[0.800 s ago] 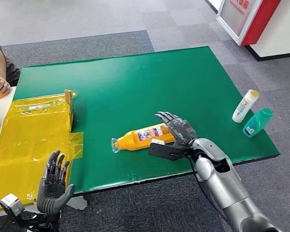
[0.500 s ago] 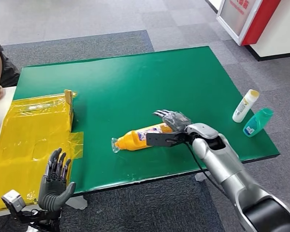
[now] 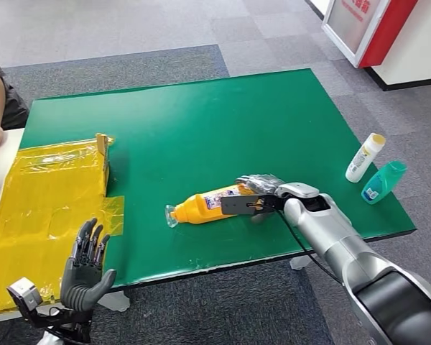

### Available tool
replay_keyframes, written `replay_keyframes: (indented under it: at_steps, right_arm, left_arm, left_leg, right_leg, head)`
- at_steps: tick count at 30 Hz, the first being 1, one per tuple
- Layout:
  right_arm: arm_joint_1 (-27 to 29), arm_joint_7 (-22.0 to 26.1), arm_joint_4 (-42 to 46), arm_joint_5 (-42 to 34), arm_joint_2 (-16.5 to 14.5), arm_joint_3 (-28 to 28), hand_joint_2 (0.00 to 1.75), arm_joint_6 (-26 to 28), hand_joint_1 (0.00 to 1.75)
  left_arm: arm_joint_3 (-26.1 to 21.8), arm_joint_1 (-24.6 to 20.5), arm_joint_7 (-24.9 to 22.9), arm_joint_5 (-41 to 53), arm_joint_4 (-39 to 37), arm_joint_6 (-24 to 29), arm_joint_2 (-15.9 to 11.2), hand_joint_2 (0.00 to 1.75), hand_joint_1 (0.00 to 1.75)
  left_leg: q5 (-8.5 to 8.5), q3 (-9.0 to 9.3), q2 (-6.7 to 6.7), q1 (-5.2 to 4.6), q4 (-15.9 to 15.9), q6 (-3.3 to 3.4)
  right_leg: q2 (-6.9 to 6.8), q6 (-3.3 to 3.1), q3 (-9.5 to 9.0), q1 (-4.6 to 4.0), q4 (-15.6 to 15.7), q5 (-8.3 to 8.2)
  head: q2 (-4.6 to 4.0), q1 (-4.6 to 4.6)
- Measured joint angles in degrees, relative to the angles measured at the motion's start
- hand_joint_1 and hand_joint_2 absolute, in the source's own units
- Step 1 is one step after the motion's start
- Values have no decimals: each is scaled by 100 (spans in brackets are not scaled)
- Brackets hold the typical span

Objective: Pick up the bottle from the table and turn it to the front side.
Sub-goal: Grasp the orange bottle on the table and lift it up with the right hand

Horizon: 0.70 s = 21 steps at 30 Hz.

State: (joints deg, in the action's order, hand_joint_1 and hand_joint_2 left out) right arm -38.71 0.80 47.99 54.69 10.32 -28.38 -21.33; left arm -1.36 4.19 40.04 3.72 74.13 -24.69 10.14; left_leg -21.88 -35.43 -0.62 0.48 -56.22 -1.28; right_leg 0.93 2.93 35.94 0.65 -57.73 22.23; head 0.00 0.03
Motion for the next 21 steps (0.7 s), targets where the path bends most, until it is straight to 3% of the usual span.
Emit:
replay_keyframes:
  at_steps: [17, 21]
  right_arm:
    - [-243, 16, -674, -52, -107, -211, 175, 67, 0]
    - [-259, 17, -707, -57, -110, -222, 175, 74, 175]
  left_arm:
    - [90, -81, 13, -17, -110, 26, -83, 175, 0]
    - [90, -83, 13, -17, -114, 26, -92, 175, 0]
  left_leg:
    - [1, 3, 0, 0, 0, 0]
    - [1, 3, 0, 0, 0, 0]
  right_leg:
    - [0, 0, -2, 0, 0, 0]
    - [0, 0, -3, 0, 0, 0]
  head:
    - [0, -1]
    - [0, -1]
